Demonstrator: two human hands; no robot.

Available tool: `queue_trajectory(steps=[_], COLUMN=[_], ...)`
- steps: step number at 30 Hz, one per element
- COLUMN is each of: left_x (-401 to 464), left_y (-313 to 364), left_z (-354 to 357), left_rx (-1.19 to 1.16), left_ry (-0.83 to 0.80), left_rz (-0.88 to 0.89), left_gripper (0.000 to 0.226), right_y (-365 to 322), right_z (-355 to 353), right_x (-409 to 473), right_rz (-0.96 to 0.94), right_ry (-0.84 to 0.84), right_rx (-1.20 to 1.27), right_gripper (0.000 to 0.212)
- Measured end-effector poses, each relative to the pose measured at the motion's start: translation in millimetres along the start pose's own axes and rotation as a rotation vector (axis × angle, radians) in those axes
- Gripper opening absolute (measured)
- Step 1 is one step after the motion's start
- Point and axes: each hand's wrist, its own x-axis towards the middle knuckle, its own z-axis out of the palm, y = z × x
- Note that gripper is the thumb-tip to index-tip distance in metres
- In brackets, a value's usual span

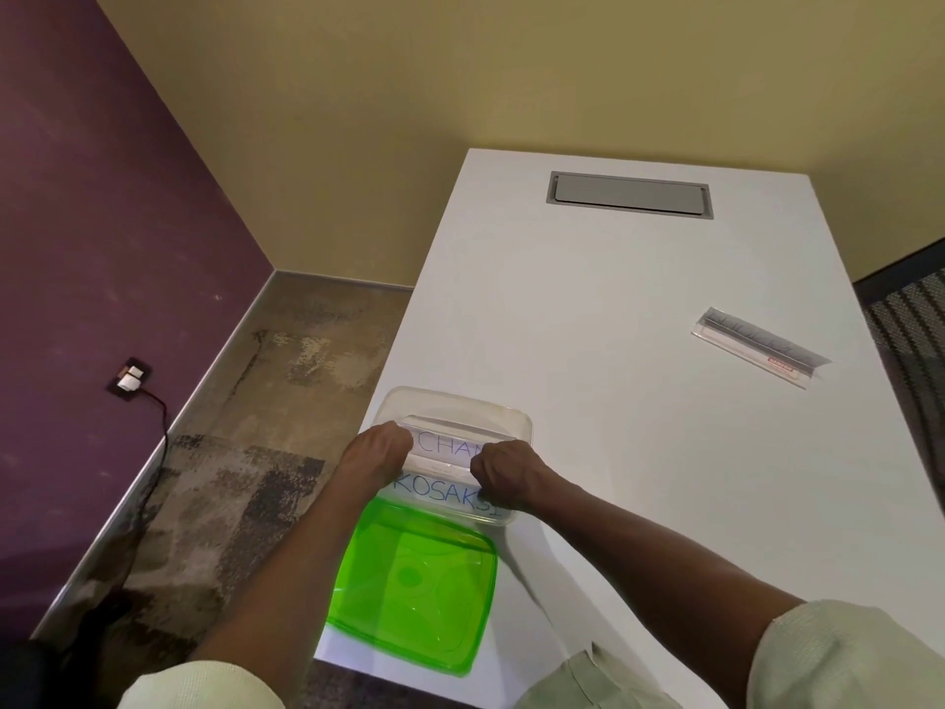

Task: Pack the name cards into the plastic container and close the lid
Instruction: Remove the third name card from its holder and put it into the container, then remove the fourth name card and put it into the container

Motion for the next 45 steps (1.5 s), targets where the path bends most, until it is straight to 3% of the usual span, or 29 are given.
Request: queue_trajectory(steps=[6,14,24,45], left_x=[-2.7,-10.2,-0.5,39.5], left_y=[-2.0,34.5,115.0,263.4], left_z=[-10.9,-42.4,-87.1,-138.1], left_rx=[-0.275,-0.473,-0.613,-0.597], left_ry=[0.145,0.298,0.436,0.425], left_rz=[-0.08,-0.124,-0.092,0.035], left_gripper=[0.048,0.046,0.043,0.044], right_y=[1.8,32.2,99.1,243.6], right_z=[-18.1,-25.7,-32.7,-3.3], right_x=[-12.5,-41.6,-99.0,-217.7], right_rz=[-0.066,0.082,0.269,0.659], right_ry=[0.253,0.523,0.593,0.592], right_rx=[-0.033,-0.027,0.0,0.123], right_gripper=[0.025,0.03,0.038,0.031])
